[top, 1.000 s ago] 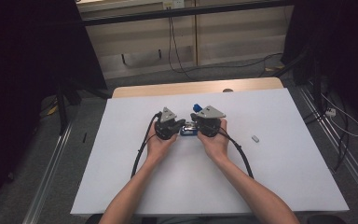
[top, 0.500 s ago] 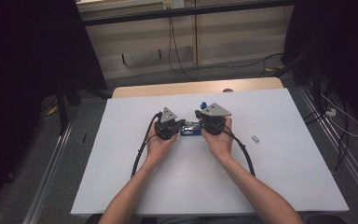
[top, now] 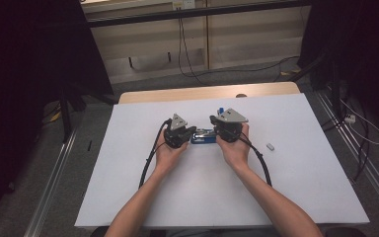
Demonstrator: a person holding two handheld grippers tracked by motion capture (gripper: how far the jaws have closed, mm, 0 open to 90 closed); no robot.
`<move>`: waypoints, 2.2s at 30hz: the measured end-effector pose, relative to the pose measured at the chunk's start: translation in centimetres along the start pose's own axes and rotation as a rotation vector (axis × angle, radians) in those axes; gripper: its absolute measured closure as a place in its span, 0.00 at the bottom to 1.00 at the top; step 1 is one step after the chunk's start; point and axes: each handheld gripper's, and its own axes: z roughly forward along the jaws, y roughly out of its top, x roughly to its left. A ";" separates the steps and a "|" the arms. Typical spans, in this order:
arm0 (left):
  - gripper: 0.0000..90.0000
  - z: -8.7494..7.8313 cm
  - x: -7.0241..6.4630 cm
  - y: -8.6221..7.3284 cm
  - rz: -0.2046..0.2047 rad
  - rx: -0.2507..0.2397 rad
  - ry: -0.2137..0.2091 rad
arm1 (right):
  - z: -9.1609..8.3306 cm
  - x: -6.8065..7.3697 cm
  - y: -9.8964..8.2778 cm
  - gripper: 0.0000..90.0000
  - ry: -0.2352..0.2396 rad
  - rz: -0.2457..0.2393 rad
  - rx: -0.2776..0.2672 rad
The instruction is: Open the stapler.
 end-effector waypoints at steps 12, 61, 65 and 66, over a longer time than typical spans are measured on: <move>1.00 0.0 0.0 0.0 -0.002 -0.001 0.001 | -0.6 -1.0 0.2 1.00 -0.010 0.030 -0.018; 1.00 0.0 -0.1 -0.1 0.001 -0.011 0.001 | -3.7 -6.8 -3.1 1.00 -0.026 0.088 0.046; 1.00 0.0 -0.1 -0.1 0.001 -0.012 0.002 | -3.8 -7.0 -3.2 1.00 -0.026 0.090 0.053; 1.00 0.0 -0.1 -0.1 0.004 -0.010 0.004 | -3.9 -7.0 -3.3 1.00 -0.025 0.089 0.055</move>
